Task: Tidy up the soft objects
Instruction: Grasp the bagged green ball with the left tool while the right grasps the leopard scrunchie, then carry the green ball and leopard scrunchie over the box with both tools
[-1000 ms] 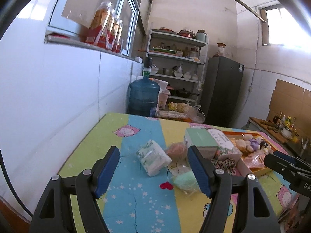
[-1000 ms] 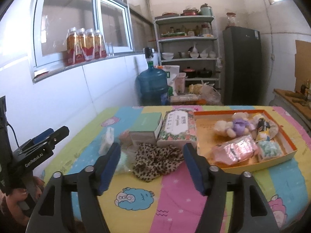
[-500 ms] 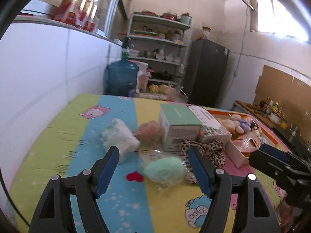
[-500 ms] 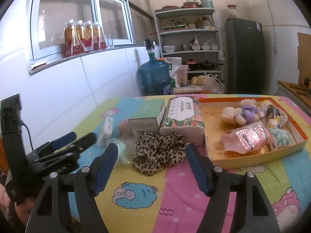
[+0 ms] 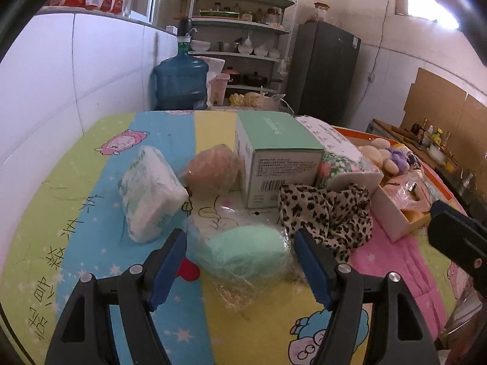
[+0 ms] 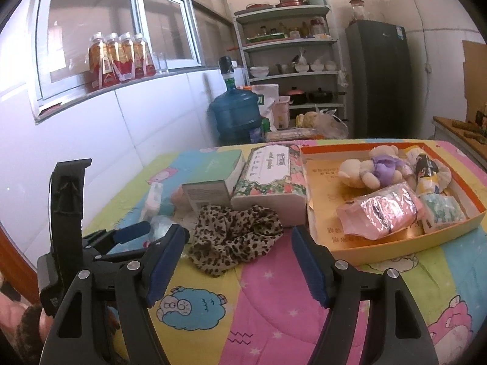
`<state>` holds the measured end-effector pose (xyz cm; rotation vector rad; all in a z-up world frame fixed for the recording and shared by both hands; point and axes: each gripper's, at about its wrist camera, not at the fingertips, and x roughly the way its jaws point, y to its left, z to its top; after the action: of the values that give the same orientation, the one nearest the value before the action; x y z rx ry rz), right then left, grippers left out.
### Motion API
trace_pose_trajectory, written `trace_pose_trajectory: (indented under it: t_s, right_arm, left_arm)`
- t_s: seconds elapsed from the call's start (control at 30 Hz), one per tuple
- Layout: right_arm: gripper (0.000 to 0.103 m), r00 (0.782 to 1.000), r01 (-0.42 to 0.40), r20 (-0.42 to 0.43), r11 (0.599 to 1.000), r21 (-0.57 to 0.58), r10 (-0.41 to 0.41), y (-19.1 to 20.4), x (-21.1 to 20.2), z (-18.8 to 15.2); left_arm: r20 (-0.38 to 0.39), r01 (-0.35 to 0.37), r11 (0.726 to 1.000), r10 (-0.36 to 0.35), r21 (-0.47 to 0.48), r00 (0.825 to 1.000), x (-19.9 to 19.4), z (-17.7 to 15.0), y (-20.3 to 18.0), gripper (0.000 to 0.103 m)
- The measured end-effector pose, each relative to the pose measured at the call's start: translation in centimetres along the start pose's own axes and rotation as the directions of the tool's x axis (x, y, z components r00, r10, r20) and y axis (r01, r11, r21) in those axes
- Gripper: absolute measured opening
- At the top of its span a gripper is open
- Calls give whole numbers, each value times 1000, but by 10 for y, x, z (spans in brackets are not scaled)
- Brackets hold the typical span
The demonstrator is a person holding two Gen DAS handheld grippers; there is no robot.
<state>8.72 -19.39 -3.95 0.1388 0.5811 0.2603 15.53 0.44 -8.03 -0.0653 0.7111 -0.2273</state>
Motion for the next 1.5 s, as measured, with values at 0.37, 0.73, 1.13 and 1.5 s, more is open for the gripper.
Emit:
trace_pose_trajectory:
  t_s: [0.37,0.73,1.13,1.5]
  right_arm:
    - [74,997,-43,-64,999,-11,42,12,30,-2]
    - [74,984,13,-176,1000,-17,-16,23,78,-2]
    - [40,959,126,-239,984,-124,-153,40,111,-5]
    - [15,980,53,-187,993,-107,-72,46,85,0]
  left_arm:
    - [61,24,1000,-25,14,998,-16,-6,9,54]
    - [169,2,1000,-1,-4,986,-53,-5,37,54]
    - [179,17,999,-11,-32,984,-51,-2,58,54]
    - [200,20,1000,-14,-24,980,-60,0,52,54]
